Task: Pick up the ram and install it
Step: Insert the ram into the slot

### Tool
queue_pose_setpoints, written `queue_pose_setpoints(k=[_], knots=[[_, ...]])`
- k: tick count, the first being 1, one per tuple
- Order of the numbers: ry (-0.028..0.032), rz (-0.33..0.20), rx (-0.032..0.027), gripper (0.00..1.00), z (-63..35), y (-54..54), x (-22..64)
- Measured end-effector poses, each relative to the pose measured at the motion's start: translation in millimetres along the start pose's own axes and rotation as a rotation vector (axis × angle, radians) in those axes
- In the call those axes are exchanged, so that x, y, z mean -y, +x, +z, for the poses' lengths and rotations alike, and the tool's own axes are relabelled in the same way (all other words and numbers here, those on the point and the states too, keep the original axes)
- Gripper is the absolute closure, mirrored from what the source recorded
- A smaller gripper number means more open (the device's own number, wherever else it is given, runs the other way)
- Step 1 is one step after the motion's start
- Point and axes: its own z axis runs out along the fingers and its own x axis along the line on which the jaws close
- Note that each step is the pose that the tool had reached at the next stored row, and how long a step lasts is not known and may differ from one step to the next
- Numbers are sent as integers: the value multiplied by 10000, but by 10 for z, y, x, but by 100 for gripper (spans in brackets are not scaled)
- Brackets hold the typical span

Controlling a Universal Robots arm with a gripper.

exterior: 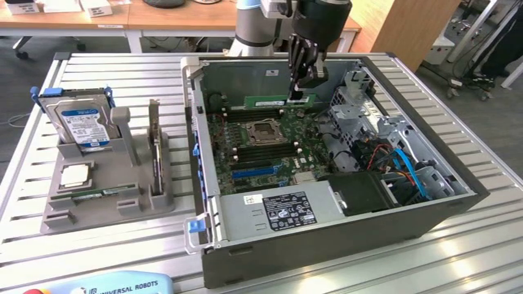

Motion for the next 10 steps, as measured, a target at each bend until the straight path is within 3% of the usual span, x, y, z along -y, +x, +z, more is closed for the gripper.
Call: queue_pose_setpoints(k=[10], knots=[[42, -1, 3, 89, 119, 1, 4]])
